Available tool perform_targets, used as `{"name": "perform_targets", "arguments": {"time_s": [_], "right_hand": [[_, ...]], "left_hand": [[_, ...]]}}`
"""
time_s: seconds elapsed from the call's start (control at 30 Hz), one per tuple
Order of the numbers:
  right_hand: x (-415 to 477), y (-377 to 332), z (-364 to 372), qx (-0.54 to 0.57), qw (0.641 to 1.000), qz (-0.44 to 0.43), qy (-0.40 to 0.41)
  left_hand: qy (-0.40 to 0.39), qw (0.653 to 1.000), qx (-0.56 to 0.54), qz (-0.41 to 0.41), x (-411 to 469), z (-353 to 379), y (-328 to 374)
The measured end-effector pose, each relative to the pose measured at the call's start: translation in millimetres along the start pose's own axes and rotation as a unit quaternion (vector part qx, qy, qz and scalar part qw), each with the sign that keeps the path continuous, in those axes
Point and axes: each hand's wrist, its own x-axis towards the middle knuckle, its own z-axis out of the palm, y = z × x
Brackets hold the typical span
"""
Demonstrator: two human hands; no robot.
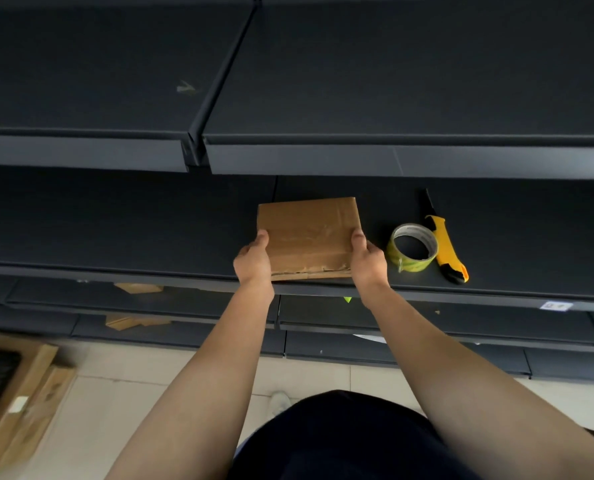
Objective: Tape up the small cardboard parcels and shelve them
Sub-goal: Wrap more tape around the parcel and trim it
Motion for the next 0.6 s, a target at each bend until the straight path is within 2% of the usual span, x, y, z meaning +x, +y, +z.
{"name": "perform_targets", "arguments": {"time_s": [0.07,0.23,0.37,0.47,0.6], "right_hand": [[-1,1,-1,-0.001,0.999,0.021,-0.026],[-4,0,-2,0.05,0.998,-0.034,-0.019],[-4,1,1,0.021,0.998,-0.063,0.012],[-2,5,1,0.01,0.998,-0.048,0.049],[6,-8,0,0.035,0.998,-0.017,0.048]], "left_hand": [[-0.021,1.0,0.012,-0.005,-2,-1,-1],[-0.048,0.998,0.02,0.027,-2,-5,6],[-0.032,0.994,0.015,0.104,-7,-2,5],[-0.025,0.992,0.001,0.125,-11,-5,-3],[-0.037,0.989,-0.043,0.139,-15,-11,-10]]}}
